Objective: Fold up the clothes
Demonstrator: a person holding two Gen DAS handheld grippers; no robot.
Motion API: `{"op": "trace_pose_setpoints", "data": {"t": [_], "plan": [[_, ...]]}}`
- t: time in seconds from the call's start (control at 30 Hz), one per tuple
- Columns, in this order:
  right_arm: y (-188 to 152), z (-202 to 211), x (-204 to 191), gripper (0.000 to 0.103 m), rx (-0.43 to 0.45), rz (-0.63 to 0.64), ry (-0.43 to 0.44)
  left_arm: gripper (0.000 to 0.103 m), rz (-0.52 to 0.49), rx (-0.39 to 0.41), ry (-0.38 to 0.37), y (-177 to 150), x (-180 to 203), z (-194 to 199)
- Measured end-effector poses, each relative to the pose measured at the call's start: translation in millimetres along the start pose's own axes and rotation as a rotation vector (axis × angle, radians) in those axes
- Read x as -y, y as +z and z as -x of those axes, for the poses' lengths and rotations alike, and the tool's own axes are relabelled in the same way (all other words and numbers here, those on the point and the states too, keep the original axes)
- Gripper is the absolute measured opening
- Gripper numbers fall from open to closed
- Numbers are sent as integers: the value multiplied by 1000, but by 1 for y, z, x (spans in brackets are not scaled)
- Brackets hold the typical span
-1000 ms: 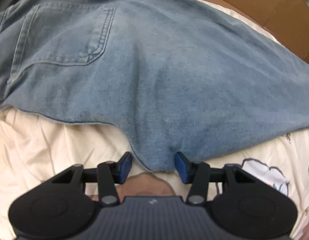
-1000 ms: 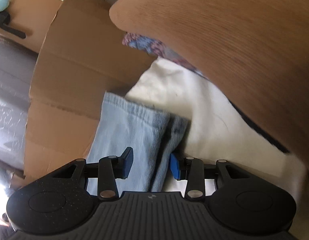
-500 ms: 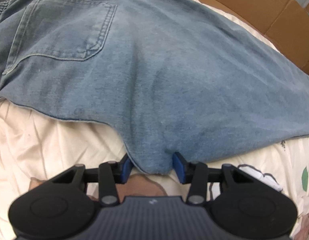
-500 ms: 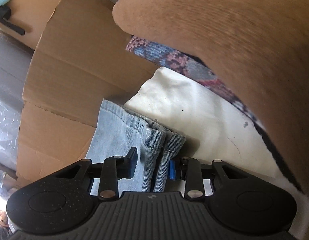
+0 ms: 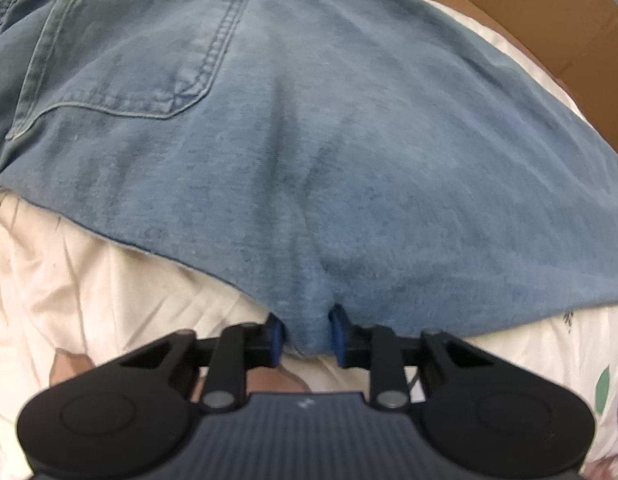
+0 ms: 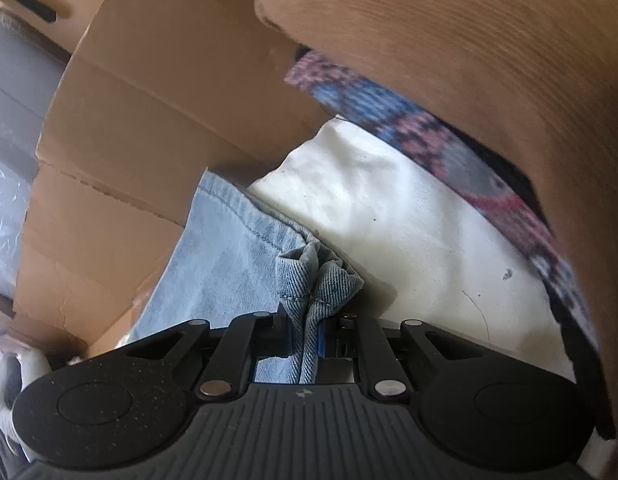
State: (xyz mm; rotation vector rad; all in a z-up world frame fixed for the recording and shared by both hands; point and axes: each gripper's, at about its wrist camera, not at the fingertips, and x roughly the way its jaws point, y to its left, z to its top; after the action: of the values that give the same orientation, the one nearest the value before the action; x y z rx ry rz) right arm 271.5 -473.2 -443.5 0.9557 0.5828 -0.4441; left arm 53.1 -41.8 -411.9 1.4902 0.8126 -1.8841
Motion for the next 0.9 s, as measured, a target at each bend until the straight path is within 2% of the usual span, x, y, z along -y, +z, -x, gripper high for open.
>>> {"op": "trace_pose_setpoints", "data": {"t": [0.07, 0.13, 0.33, 0.5, 0.67, 0.77, 0.9], "plan": [[3, 2, -7, 6, -23, 32, -2, 19, 2, -13, 16, 3, 2, 4], [5, 5, -9, 6, -22, 7, 6, 18, 10, -30, 39, 6, 5, 9], [10, 22, -24, 6, -34, 54, 51, 17, -106, -132, 152, 26, 31, 19], [10, 27, -24, 6, -46, 53, 94, 16, -144, -156, 207, 27, 41, 19], [10, 32, -27, 6, -70, 54, 96, 16, -163, -158, 207, 24, 40, 26], [9, 34, -33, 6, -78, 72, 97, 16, -228, -181, 217, 28, 44, 30], [8, 47, -39, 6, -82, 85, 104, 16, -228, -179, 247, 29, 48, 44]]}}
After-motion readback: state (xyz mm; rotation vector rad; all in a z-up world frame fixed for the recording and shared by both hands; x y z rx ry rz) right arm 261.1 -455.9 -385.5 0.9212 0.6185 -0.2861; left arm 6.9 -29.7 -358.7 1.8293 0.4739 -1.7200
